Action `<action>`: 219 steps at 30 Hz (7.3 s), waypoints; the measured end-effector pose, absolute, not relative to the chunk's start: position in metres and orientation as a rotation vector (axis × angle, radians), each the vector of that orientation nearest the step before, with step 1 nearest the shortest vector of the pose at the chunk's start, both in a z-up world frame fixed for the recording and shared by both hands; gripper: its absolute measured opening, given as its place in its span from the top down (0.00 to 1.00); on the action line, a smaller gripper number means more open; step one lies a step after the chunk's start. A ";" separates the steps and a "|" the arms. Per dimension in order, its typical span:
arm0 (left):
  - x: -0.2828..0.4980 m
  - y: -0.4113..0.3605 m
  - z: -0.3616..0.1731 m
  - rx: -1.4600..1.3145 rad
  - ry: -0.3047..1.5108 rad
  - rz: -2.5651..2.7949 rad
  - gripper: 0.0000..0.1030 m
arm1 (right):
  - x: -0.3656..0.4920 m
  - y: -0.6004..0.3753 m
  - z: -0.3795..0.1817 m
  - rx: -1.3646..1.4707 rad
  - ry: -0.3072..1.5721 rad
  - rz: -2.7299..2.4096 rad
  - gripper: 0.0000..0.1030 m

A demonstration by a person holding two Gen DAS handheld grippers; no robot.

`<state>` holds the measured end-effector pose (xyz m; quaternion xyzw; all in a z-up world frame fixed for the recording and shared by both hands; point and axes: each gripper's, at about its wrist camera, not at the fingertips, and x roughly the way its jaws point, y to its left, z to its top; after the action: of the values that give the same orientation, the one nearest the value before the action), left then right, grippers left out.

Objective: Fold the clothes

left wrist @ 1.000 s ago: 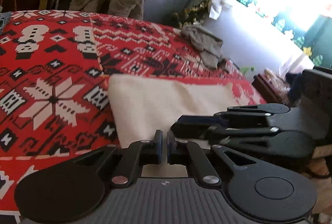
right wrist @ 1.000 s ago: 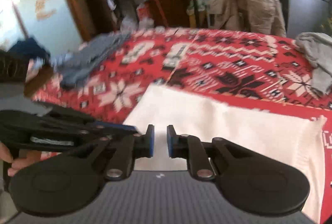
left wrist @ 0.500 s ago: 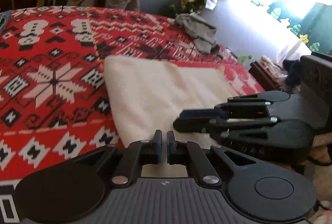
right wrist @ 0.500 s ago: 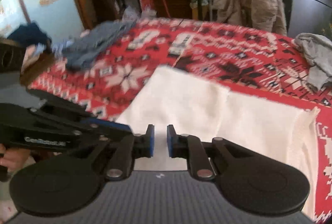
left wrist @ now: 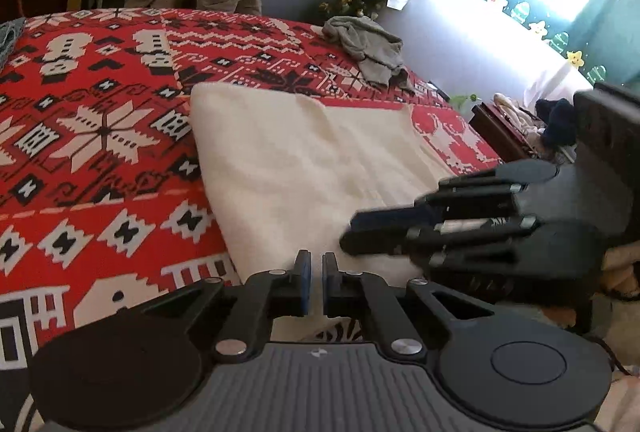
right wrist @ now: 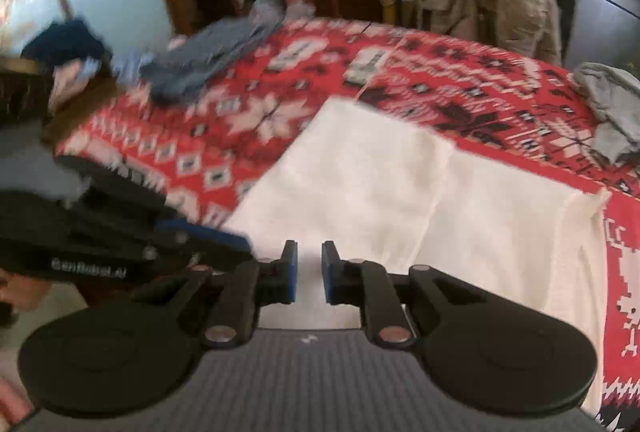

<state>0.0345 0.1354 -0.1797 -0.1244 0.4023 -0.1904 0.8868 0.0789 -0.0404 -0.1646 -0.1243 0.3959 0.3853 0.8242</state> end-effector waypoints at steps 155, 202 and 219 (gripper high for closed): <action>0.146 0.158 -0.175 -0.400 0.785 -0.254 0.98 | 0.226 -0.055 -0.173 0.051 0.849 0.618 0.98; 0.026 0.123 -0.178 -0.387 0.838 -0.251 0.98 | 0.037 -0.058 -0.174 -0.153 0.748 0.382 0.21; 0.036 0.114 -0.173 -0.389 0.814 -0.257 0.94 | 0.057 -0.081 -0.194 -0.099 0.791 0.295 0.01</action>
<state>0.0362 0.1140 -0.1729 -0.1874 0.3920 -0.1237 0.8921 0.0566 -0.0806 -0.1936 -0.0480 0.3839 0.1431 0.9110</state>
